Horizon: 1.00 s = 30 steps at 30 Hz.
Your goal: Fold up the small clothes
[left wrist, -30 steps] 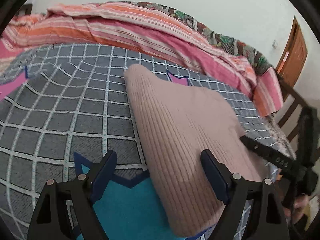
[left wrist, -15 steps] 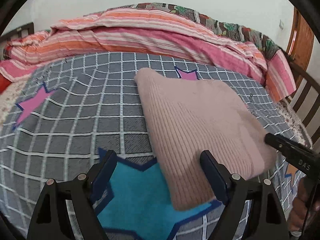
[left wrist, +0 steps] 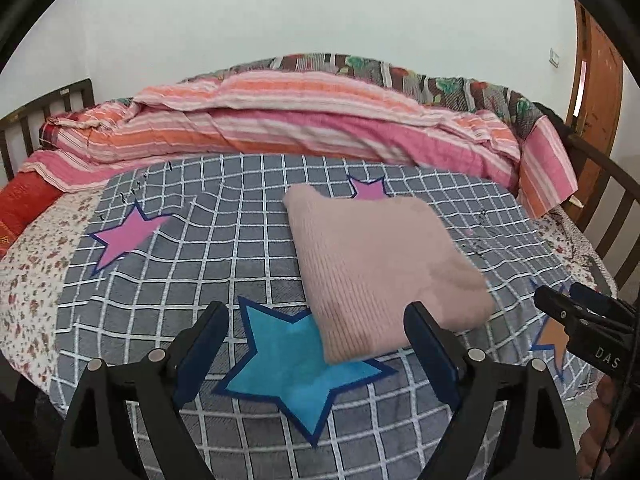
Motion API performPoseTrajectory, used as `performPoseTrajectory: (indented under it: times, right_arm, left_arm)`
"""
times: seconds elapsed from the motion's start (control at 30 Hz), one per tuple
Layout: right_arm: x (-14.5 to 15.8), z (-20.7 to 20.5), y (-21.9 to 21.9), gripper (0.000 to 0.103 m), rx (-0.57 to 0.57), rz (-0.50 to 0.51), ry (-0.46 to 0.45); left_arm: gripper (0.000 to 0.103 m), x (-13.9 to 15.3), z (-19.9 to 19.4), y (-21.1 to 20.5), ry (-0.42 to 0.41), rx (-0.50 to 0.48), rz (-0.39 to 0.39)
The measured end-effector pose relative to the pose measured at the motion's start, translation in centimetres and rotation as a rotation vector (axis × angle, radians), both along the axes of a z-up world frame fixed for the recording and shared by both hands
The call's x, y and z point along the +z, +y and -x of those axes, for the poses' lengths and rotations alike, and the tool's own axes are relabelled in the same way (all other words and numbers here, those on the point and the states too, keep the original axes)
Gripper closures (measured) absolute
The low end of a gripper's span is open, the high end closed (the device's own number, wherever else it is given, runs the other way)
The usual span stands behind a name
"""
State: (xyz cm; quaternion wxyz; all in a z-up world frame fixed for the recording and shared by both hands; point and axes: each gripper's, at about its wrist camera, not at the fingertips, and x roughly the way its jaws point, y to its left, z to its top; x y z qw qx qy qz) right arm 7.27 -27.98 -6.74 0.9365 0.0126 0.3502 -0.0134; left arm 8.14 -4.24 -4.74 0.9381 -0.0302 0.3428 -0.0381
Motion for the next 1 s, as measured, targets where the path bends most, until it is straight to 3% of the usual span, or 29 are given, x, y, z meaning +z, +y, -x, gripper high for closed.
performPoseTrajectory:
  times: [0.13,0.47,1.0]
  right_arm:
    - [1.5,1.6,0.3,0.012,0.007,0.018,-0.031]
    - [3.2,3.8,0.7,0.012,0.018,0.033,-0.066]
    - [3.1,4.4,0.6,0.012,0.020,0.024,-0.069]
  left_arm:
    - [0.014,1.5,1.5,0.2,-0.012,0.006,0.014]
    - [0.014,3.4,3.5,-0.1,-0.051,0.016,-0.020]
    - [0.014,3.9,4.4,-0.3,-0.062,0.025,-0.025]
